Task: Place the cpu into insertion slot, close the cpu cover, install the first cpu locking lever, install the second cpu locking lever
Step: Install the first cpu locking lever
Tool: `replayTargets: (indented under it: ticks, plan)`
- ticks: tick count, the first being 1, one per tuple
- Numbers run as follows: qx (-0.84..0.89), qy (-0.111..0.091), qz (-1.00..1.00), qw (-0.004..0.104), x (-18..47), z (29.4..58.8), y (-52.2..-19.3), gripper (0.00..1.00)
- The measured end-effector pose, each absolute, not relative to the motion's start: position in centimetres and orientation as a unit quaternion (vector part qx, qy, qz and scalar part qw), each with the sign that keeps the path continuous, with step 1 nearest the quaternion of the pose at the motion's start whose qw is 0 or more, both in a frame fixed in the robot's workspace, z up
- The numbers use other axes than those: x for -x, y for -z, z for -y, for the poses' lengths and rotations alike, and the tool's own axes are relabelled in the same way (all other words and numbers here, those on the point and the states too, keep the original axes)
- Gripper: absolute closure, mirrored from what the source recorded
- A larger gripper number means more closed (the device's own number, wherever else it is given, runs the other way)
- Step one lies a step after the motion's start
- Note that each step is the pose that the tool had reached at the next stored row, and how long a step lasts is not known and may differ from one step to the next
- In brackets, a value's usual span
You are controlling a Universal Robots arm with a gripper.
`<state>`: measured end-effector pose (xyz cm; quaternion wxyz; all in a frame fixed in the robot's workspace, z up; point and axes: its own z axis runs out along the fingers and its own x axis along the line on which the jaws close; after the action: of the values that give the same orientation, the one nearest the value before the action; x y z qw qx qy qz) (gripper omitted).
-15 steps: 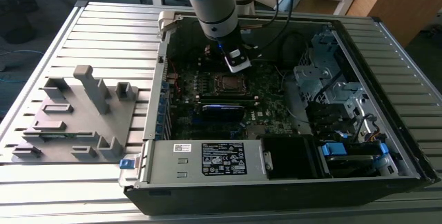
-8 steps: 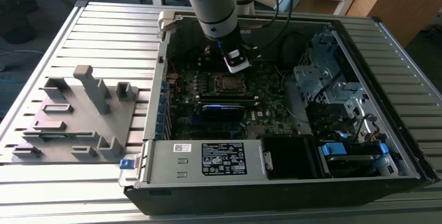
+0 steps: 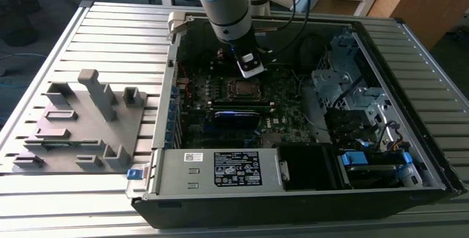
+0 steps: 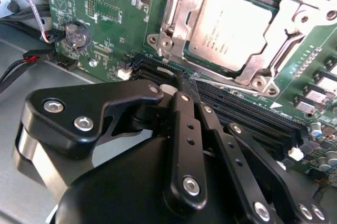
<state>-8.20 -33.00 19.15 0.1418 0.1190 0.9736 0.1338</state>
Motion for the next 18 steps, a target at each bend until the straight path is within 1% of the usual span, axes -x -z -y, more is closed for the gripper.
replayTargets:
  ticks: [18]
  plan:
    - [-0.121,-0.145,-0.972,0.14,8.14,33.66,-19.15,0.89]
